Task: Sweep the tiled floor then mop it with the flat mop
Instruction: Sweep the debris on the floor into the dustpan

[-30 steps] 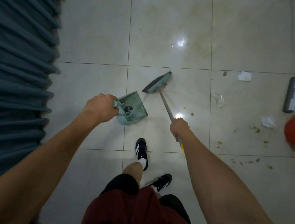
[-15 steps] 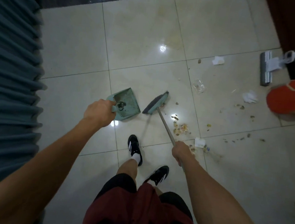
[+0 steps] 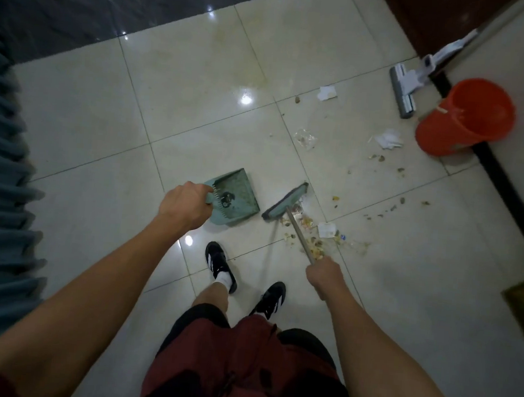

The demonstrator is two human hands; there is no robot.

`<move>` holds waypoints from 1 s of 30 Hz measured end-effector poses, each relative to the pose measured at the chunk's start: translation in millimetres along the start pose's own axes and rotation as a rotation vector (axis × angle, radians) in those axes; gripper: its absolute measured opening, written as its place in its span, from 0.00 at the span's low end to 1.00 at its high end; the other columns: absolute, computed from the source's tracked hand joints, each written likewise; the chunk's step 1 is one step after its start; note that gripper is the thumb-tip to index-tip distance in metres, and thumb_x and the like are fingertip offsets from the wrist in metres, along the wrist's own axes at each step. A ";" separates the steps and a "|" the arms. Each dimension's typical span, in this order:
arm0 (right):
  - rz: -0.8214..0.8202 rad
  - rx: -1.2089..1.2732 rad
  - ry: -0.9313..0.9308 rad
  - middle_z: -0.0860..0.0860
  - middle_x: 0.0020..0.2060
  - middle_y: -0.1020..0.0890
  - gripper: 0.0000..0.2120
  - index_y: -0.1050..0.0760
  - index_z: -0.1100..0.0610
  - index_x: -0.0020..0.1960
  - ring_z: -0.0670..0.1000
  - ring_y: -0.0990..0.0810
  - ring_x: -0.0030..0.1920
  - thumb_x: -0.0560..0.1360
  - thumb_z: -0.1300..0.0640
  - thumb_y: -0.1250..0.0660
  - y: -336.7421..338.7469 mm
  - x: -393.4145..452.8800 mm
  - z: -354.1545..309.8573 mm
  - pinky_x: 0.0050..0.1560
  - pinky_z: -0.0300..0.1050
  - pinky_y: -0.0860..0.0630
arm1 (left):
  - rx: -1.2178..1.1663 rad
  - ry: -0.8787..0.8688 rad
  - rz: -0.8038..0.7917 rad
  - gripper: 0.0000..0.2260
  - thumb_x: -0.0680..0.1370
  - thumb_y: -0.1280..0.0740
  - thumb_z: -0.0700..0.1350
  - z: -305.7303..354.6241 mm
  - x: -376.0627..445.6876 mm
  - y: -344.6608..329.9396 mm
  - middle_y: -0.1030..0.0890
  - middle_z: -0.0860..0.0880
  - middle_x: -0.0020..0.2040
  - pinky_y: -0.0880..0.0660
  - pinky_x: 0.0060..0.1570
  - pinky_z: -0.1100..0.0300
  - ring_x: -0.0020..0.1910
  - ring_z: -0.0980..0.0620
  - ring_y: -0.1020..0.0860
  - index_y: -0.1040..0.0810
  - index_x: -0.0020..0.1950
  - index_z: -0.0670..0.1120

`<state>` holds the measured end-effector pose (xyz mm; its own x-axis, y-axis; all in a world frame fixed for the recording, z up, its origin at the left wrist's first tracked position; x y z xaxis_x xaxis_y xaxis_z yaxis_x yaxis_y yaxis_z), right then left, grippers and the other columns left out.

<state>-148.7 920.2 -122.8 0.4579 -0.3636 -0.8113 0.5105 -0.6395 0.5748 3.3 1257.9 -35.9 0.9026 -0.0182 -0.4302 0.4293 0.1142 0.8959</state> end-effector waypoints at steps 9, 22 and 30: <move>0.035 0.111 0.032 0.57 0.48 0.20 0.17 0.24 0.61 0.62 0.58 0.18 0.45 0.76 0.58 0.41 18.1 1.5 -39.1 0.46 0.53 0.17 | 0.003 -0.045 0.036 0.12 0.77 0.37 0.49 0.1 26.5 29.8 0.20 0.47 0.42 0.25 0.38 0.55 0.39 0.44 0.22 0.18 0.57 0.54; 0.038 0.068 0.085 0.59 0.47 0.17 0.16 0.22 0.62 0.64 0.56 0.19 0.38 0.80 0.61 0.40 61.8 62.8 -264.4 0.31 0.41 0.24 | -0.088 -0.007 -0.007 0.13 0.77 0.37 0.47 -116.5 175.3 94.7 0.18 0.46 0.45 0.25 0.40 0.55 0.42 0.42 0.20 0.19 0.59 0.55; 0.072 0.126 0.099 0.61 0.52 0.17 0.16 0.23 0.63 0.66 0.59 0.18 0.42 0.81 0.61 0.41 112.6 97.8 -354.9 0.44 0.47 0.18 | -0.054 -0.053 -0.025 0.10 0.77 0.37 0.47 -123.1 273.9 148.5 0.21 0.49 0.41 0.30 0.34 0.58 0.38 0.45 0.23 0.19 0.55 0.53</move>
<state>211.8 1053.0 -99.4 0.5621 -0.3470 -0.7507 0.3815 -0.6965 0.6077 310.3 1392.1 -34.3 0.8927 -0.0742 -0.4445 0.4505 0.1665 0.8771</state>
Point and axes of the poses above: each hand's wrist, its own x-axis towards the middle knuckle, its own y-axis out of the back of the hand, z = x × y, the point moved 8 cm from there along x, towards the middle knuckle
